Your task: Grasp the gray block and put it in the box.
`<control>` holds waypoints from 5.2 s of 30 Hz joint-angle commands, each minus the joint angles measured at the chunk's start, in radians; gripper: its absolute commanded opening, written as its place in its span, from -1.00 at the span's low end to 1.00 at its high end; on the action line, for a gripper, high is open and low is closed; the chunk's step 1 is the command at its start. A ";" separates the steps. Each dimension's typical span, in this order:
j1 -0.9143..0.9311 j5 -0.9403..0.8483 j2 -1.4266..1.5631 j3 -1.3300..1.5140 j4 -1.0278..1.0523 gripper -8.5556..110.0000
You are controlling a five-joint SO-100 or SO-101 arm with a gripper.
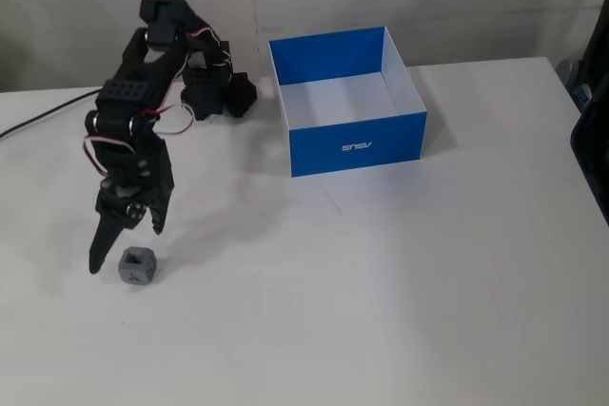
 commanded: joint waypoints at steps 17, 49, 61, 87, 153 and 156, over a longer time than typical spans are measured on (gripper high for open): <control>-0.018 -0.017 -0.259 -0.601 0.250 -0.27; -0.020 -0.049 -0.221 -0.545 0.258 -0.85; -0.017 -0.049 -0.170 -0.457 0.258 -0.85; 0.020 -0.048 0.181 0.066 0.069 -0.85; 0.399 -0.078 1.144 0.862 -0.032 -0.85; 0.428 -0.078 1.190 0.879 -0.021 -0.85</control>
